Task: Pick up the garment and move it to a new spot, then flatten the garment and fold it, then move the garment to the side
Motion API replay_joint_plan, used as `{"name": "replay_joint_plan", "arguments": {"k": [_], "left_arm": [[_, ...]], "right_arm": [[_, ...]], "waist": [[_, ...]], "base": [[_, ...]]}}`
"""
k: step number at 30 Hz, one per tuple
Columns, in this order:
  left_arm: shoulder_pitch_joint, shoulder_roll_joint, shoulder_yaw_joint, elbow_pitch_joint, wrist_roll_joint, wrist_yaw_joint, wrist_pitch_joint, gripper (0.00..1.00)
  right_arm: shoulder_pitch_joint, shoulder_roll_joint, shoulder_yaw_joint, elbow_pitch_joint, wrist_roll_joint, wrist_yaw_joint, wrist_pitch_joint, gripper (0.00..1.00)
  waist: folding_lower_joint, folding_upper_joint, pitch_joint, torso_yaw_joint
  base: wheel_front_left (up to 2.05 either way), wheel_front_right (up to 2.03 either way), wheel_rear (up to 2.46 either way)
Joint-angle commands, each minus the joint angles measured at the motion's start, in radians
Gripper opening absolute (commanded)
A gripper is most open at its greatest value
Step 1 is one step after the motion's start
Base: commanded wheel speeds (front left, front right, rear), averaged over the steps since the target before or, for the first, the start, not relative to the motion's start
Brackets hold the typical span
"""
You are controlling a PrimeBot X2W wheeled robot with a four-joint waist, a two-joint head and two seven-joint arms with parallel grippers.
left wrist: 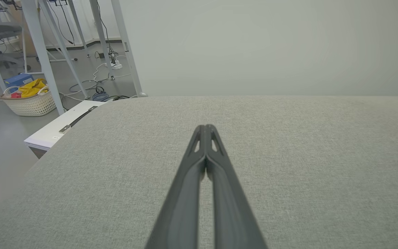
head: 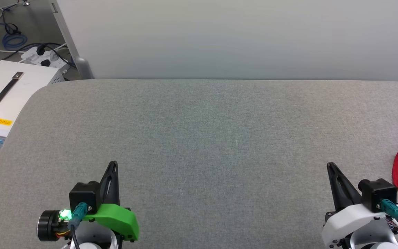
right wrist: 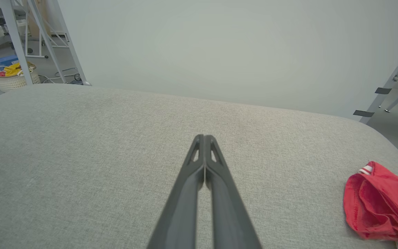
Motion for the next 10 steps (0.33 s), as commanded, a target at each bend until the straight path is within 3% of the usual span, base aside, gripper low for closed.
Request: {"name": "replay_joint_plan", "arguments": {"k": [1, 10], "left_arm": [[-0.006, -0.008, 0.008, -0.008, 0.013, -0.006, 0.009, 0.00], [-0.007, -0.020, 0.025, -0.021, 0.038, -0.013, 0.027, 0.00]], "right_arm": [[-0.020, 0.001, 0.001, 0.006, -0.006, -0.001, 0.000, 0.00], [-0.031, 0.001, 0.002, 0.018, -0.015, -0.001, 0.002, 0.00]], "waist": [[0.0000, -0.0001, 0.000, 0.000], [0.0000, -0.0001, 0.002, 0.003]], "base": [[0.00, 0.00, 0.00], [0.00, 0.00, 0.00]]}}
